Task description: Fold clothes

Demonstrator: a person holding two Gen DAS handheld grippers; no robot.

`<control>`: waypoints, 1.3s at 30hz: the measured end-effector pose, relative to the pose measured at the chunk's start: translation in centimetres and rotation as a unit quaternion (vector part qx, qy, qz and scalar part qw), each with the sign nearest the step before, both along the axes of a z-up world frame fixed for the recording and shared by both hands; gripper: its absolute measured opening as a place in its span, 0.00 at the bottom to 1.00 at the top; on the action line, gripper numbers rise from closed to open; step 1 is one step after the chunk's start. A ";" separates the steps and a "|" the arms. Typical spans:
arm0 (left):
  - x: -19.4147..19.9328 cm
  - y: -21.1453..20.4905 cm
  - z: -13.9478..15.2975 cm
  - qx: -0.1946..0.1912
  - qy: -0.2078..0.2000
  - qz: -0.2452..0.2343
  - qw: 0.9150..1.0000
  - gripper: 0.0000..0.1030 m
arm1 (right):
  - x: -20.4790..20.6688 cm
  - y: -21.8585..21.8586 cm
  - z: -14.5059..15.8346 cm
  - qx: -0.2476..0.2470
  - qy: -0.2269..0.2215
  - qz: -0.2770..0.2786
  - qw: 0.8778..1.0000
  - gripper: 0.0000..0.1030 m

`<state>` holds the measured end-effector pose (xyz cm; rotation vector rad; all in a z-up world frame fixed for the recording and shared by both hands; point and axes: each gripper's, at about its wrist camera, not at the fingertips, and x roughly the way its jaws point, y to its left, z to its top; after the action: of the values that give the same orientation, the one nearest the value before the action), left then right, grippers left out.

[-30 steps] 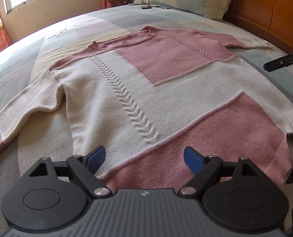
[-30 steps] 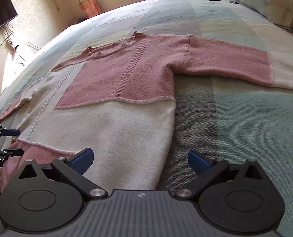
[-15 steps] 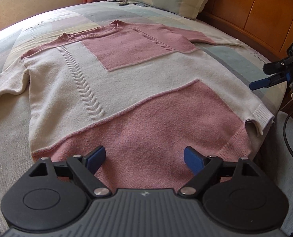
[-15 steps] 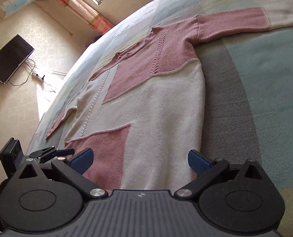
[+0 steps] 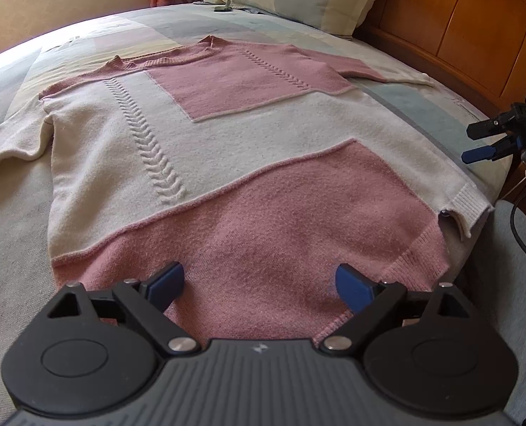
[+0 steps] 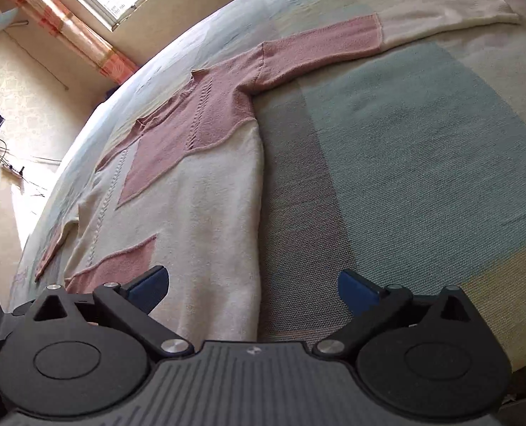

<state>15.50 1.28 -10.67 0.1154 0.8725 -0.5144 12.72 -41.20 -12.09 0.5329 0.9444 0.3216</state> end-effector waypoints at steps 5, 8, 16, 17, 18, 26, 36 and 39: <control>-0.2 0.2 -0.1 -0.004 -0.004 -0.001 1.000 0.91 | 0.6 0.2 -1.6 0.044 0.013 0.004 0.999 0.89; 0.0 0.5 -0.2 -0.021 -0.001 0.004 1.000 0.93 | 1.3 -0.7 -2.8 0.106 0.012 -0.009 0.994 0.88; -0.1 0.4 -0.3 -0.023 -0.006 0.005 1.000 0.93 | 3.8 1.7 -3.7 0.160 0.013 0.035 0.986 0.93; -0.1 0.5 -0.3 -0.026 -0.007 0.005 1.000 0.94 | 3.5 1.9 -3.7 0.163 0.018 0.046 0.985 0.93; -0.1 0.5 -0.3 -0.028 -0.007 0.006 1.000 0.94 | 3.1 2.0 -3.8 0.174 0.026 0.053 0.983 0.93; 0.0 0.5 -0.4 -0.036 -0.009 0.010 0.999 0.96 | 2.1 0.3 -5.0 0.212 0.016 0.014 0.977 0.72; -0.2 0.8 -0.4 -0.039 -0.010 0.003 0.999 0.96 | 1.0 -0.4 -4.8 0.146 0.006 -0.026 0.989 0.08; -0.4 0.8 0.0 -0.031 -0.004 0.006 0.999 0.96 | 1.0 -0.6 -2.5 0.096 -0.018 -0.031 0.995 0.08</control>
<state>15.13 2.05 -10.63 0.0549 0.8486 -0.5297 13.71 -41.80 -14.64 0.7291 0.8646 0.3663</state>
